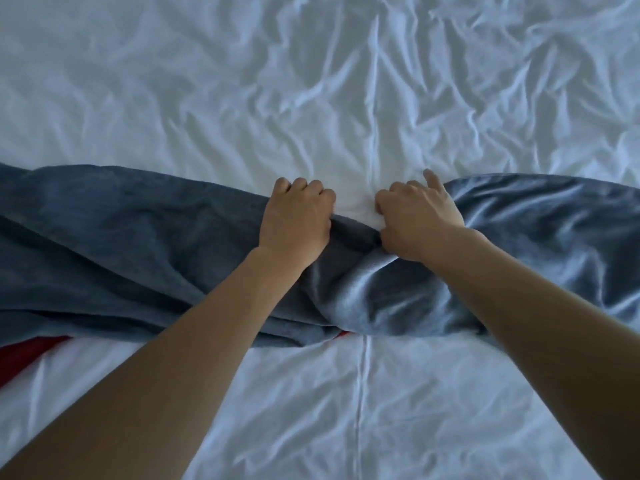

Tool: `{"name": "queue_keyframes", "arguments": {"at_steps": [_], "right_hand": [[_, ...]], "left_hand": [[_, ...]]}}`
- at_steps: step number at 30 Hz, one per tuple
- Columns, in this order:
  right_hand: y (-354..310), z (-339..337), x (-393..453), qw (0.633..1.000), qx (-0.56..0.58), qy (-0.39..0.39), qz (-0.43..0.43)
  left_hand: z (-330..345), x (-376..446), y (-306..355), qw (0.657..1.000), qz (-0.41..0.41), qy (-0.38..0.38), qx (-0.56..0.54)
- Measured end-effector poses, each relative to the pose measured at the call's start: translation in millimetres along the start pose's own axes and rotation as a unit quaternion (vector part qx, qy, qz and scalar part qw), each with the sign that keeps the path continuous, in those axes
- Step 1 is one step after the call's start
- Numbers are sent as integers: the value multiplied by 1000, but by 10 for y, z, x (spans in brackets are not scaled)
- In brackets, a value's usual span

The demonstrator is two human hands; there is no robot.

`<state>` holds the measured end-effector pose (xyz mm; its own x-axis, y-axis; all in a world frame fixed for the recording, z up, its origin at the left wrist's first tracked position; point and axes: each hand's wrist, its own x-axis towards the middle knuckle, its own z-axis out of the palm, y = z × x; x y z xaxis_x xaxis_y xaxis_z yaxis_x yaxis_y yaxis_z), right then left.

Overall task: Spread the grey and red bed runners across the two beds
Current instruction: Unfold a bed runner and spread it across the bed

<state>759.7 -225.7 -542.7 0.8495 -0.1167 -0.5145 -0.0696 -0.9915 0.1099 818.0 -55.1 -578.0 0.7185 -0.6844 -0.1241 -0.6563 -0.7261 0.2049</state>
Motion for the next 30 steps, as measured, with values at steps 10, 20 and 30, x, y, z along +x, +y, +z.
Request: {"name": "queue_keyframes", "arguments": {"at_steps": [10,20,30], "right_hand": [[207,-165,381,999,37,2,-15],[337,-67,458,986,124,115,16],[671,-67,611,956,209,197,62]], "left_hand": [[-252,575,-247,999,-48,23,-3],[-334,818,-512,993,-94,62,-22],[-272,952,-491,997,-79,18,-3]]}}
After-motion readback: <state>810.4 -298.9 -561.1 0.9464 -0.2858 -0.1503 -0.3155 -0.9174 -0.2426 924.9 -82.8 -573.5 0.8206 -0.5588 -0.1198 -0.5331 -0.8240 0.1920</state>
